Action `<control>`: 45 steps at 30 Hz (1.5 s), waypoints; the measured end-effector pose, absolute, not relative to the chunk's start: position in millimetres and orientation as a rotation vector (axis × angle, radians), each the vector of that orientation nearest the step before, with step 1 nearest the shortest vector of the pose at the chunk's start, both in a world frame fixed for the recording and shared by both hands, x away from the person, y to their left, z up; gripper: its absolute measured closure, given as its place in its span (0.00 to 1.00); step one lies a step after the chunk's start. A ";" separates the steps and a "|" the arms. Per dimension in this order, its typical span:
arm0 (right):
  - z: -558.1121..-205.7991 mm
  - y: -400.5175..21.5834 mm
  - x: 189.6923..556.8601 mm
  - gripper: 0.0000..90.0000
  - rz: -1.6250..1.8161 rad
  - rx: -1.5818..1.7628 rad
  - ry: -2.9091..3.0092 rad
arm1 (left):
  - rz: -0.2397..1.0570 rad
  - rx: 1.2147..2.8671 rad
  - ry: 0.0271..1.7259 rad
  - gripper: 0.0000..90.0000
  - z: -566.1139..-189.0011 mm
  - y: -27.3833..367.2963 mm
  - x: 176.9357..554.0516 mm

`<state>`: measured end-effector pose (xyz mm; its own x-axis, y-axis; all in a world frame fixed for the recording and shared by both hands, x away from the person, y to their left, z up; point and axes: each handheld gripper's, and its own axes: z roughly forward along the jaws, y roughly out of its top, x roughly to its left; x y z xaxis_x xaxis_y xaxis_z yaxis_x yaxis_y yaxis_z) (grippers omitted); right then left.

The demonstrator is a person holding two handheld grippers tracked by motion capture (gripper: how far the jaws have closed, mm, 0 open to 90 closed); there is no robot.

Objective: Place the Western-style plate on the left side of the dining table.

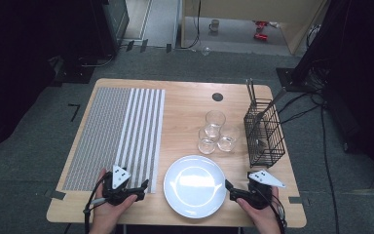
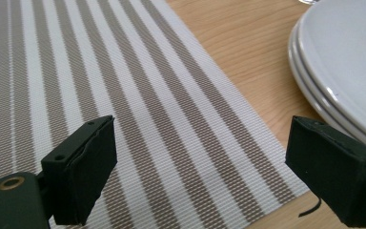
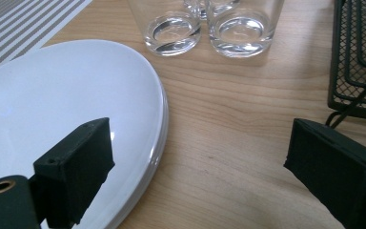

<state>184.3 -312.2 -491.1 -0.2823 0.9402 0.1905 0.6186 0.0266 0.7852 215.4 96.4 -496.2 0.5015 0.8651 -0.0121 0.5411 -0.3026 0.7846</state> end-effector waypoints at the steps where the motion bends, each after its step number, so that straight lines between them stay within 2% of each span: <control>1: -491.1 -311.2 184.7 0.09 1.144 1.583 1.933 | 0.537 1.986 1.147 0.12 -495.8 93.5 215.4; 4: -491.0 -307.9 186.2 0.09 1.151 1.579 1.941 | 0.524 1.982 1.138 0.12 -494.3 87.2 215.8; 5: -490.6 -306.7 186.5 0.15 1.150 1.578 1.940 | 0.519 1.979 1.134 0.12 -493.7 84.8 215.8; 6: -490.1 -305.5 186.4 0.16 1.154 1.575 1.929 | 0.518 1.982 1.126 0.12 -492.4 81.2 215.5; 15: -485.1 -295.3 189.3 0.21 1.183 1.563 1.939 | 0.490 1.972 1.099 0.12 -488.2 67.2 215.0; 24: -484.1 -284.5 191.5 0.40 1.168 1.565 1.930 | 0.453 1.992 1.069 0.13 -487.8 49.9 214.6; 32: -486.0 -274.7 194.5 0.49 1.134 1.541 1.925 | 0.423 1.983 1.084 0.15 -488.5 39.5 215.4; 36: -488.3 -273.1 193.2 0.50 1.129 1.561 1.919 | 0.379 1.987 1.080 0.16 -490.1 36.2 214.5; 40: -491.8 -272.2 189.8 0.37 1.084 1.572 1.903 | 0.343 1.970 1.076 0.16 -490.2 36.4 212.9; 43: -493.9 -273.0 187.1 0.33 1.074 1.572 1.901 | 0.328 1.974 1.069 0.17 -492.8 36.1 211.7; 45: -495.7 -272.8 184.9 0.36 1.076 1.569 1.898 | 0.319 1.981 1.059 0.19 -495.0 34.9 210.7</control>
